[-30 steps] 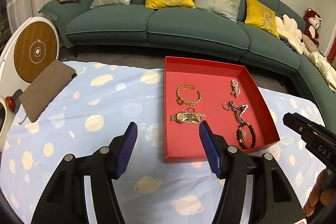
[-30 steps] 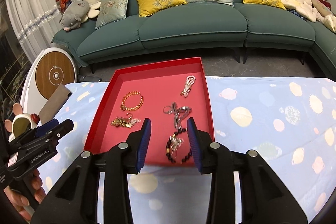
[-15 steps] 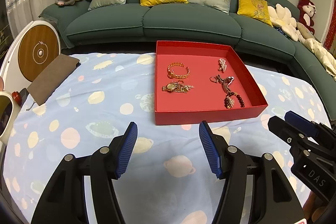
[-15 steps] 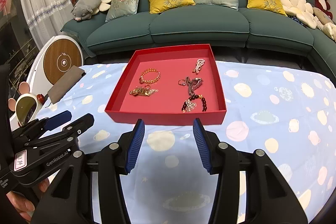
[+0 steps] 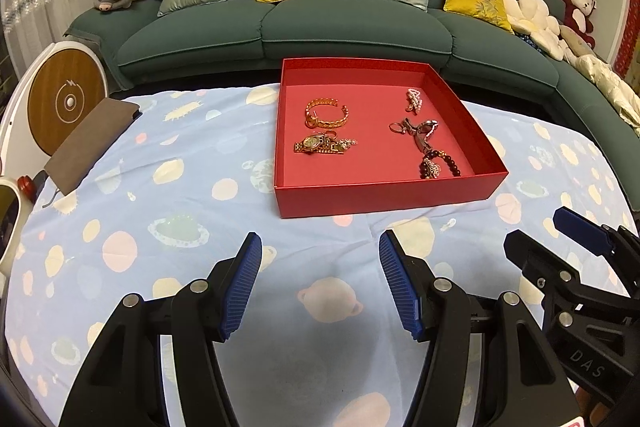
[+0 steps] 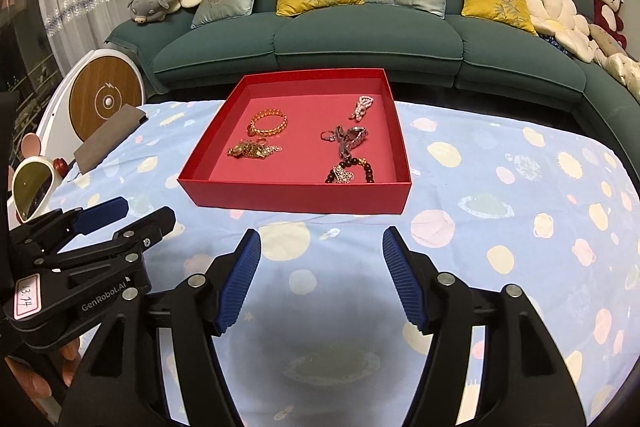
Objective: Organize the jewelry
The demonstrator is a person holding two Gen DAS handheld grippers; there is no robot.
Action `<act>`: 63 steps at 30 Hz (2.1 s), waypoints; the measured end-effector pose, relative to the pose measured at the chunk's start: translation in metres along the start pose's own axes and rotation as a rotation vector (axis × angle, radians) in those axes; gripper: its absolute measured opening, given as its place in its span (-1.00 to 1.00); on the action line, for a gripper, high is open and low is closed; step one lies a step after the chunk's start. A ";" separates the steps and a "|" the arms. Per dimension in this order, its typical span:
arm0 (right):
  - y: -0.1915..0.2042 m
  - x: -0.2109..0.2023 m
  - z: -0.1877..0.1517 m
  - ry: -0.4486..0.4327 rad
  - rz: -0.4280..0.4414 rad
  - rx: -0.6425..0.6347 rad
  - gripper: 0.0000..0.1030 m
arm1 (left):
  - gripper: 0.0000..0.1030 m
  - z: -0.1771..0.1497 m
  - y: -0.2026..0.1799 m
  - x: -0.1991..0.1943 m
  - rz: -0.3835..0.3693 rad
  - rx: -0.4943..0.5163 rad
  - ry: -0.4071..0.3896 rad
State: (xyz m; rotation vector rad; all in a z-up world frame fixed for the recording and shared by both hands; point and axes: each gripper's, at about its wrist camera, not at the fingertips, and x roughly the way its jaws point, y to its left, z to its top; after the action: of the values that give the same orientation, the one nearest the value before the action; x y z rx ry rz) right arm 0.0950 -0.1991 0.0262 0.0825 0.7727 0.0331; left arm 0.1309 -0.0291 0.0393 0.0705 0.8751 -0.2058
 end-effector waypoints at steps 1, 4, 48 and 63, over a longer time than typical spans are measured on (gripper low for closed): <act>0.001 0.001 -0.002 0.000 -0.007 -0.007 0.31 | 0.21 0.000 0.000 0.001 0.005 -0.001 0.002; 0.001 0.003 -0.006 0.004 -0.025 -0.015 0.40 | 0.32 -0.002 -0.002 0.001 0.012 -0.007 0.002; 0.002 0.002 -0.012 0.009 -0.058 0.007 0.45 | 0.37 -0.006 -0.008 0.001 0.075 0.007 -0.015; 0.004 0.001 -0.010 -0.001 -0.059 0.016 0.45 | 0.37 -0.005 -0.007 -0.005 0.115 -0.002 -0.039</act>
State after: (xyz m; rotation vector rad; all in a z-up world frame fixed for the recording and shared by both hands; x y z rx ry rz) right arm 0.0890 -0.1947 0.0190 0.0753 0.7743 -0.0290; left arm 0.1223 -0.0340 0.0400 0.1140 0.8302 -0.0987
